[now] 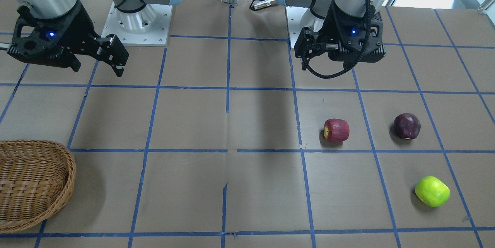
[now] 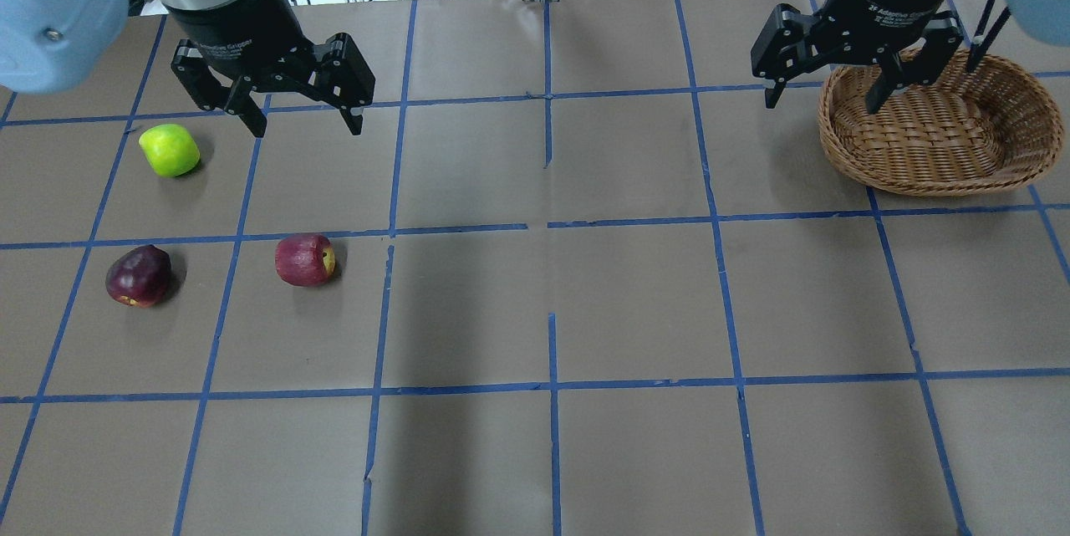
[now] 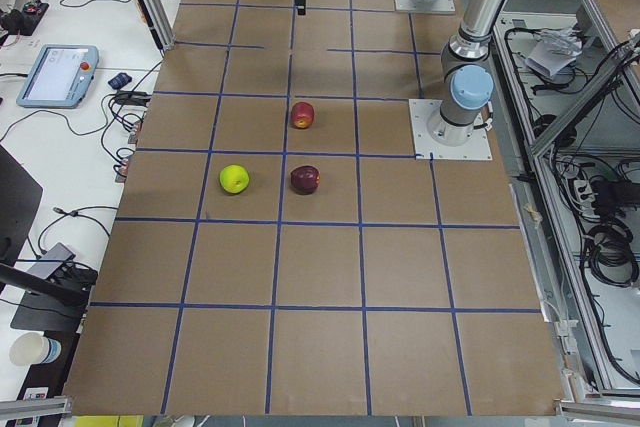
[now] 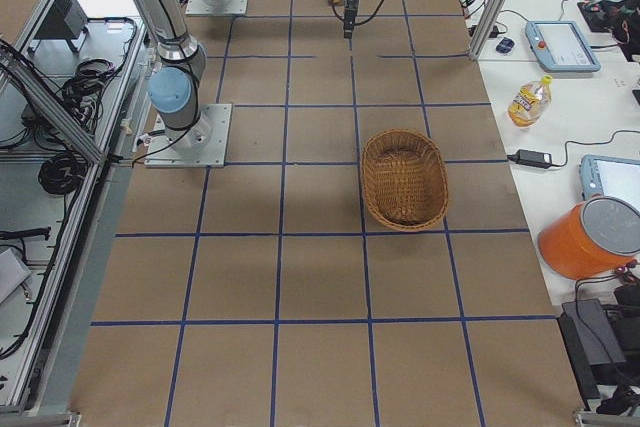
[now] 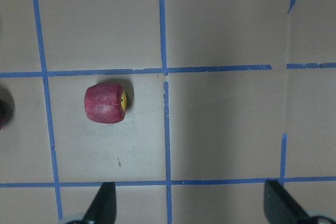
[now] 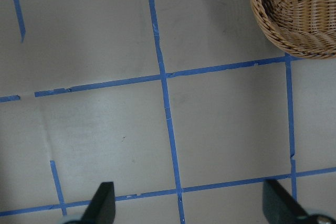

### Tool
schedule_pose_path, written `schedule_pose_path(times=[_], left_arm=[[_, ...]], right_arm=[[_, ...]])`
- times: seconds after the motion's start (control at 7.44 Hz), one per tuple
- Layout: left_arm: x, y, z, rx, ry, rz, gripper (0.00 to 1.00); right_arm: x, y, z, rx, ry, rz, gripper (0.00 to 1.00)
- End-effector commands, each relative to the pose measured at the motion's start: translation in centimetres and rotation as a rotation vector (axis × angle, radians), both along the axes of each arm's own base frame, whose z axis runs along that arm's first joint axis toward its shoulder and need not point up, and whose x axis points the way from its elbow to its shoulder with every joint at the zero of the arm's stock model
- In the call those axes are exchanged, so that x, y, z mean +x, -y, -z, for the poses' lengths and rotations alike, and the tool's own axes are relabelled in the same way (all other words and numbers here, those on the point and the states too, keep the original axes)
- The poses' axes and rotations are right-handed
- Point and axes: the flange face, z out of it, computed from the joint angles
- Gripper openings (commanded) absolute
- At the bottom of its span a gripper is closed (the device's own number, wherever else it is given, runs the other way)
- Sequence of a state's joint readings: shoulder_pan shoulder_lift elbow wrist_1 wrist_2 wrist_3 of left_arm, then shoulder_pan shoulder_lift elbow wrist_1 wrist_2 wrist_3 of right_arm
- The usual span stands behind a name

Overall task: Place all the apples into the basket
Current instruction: 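Move the left gripper over the red apple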

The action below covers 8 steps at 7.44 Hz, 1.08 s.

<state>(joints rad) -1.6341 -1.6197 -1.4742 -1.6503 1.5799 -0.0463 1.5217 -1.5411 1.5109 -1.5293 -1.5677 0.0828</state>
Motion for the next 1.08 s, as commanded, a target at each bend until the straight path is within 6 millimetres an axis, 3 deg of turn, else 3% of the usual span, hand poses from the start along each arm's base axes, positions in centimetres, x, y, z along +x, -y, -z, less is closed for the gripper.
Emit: schedule_pose_path(times=[0.0, 0.27, 0.4, 0.81, 0.94], left_arm=[[0.0, 0.0, 0.0, -0.001, -0.005, 0.006, 1.0], [0.4, 0.0, 0.9, 0.019, 0.008, 0.023, 1.0], [1.0, 0.0, 3.1, 0.063, 0.004, 0.117, 1.0], [10.7, 0.1, 12.6, 0.175, -0.025, -0.015, 1.0], [12.0, 0.4, 16.1, 0.155, -0.027, -0.002, 1.0]], right_arm=[[0.0, -0.1, 0.2, 0.007, 0.0, -0.004, 1.0], [0.1, -0.3, -0.2, -0.003, 0.014, -0.006, 1.0], [0.2, -0.3, -0.2, -0.003, 0.017, -0.006, 1.0], [0.0, -0.2, -0.1, -0.001, 0.003, -0.006, 1.0], [0.0, -0.3, -0.2, -0.002, 0.0, -0.006, 1.0]])
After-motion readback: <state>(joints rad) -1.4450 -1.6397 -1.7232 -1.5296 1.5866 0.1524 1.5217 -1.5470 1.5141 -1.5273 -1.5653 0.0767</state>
